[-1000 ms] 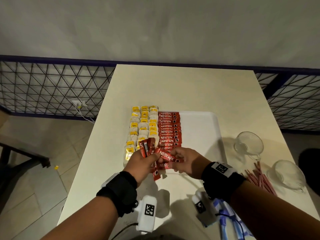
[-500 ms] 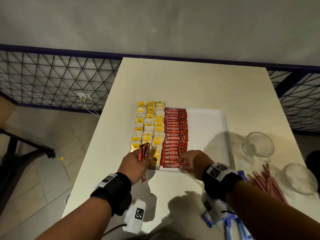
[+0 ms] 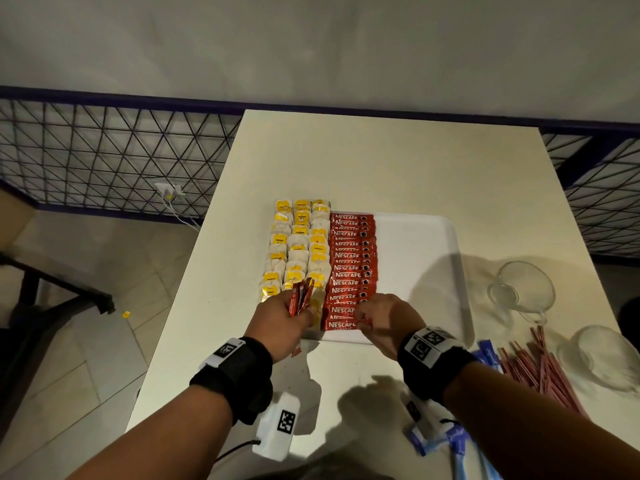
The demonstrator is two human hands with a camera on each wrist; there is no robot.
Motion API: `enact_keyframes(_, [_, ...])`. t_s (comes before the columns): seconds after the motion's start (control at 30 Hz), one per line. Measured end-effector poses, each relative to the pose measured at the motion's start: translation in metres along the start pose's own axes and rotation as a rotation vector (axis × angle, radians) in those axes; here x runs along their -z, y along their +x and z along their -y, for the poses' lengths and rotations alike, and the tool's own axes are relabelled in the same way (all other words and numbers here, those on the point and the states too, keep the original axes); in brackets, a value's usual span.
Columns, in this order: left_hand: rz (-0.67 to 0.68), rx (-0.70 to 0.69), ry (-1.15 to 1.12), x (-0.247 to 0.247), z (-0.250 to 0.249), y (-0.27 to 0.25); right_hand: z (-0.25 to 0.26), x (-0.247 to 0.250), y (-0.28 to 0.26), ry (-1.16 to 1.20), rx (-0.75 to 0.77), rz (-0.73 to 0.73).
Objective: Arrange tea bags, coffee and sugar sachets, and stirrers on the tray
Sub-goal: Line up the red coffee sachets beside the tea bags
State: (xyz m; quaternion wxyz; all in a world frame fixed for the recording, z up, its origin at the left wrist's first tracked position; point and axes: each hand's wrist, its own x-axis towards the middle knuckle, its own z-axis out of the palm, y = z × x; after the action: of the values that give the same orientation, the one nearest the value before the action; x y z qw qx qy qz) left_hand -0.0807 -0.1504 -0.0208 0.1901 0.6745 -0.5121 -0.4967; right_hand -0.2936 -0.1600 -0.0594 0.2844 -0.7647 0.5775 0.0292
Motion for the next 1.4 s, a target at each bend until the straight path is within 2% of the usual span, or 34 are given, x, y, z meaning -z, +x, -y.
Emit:
enact_keyframes(0.3, [0.016, -0.007, 0.024, 0.002, 0.006, 0.002, 0.002, 0.004, 0.001, 0.011, -0.057, -0.165])
enact_keyframes(0.47, [-0.007, -0.010, 0.025, 0.000, 0.005, 0.001, 0.003, 0.003, 0.007, 0.113, -0.040, -0.143])
enact_keyframes(0.7, [-0.006, -0.015, 0.032, 0.000, 0.004, 0.000, 0.003, 0.002, 0.010, 0.142, -0.048, -0.134])
enact_keyframes(0.87, [0.084, -0.073, 0.202, -0.008, 0.011, 0.005, 0.005, 0.005, 0.006, 0.145, -0.041, -0.109])
enact_keyframes(1.2, [0.127, -0.176, 0.347, -0.024, 0.000, 0.006, 0.003, 0.002, 0.007, 0.111, -0.020, -0.105])
enact_keyframes(1.4, [0.200, -0.205, 0.379, -0.033, -0.004, 0.005, -0.001, -0.007, 0.011, 0.113, -0.035, -0.088])
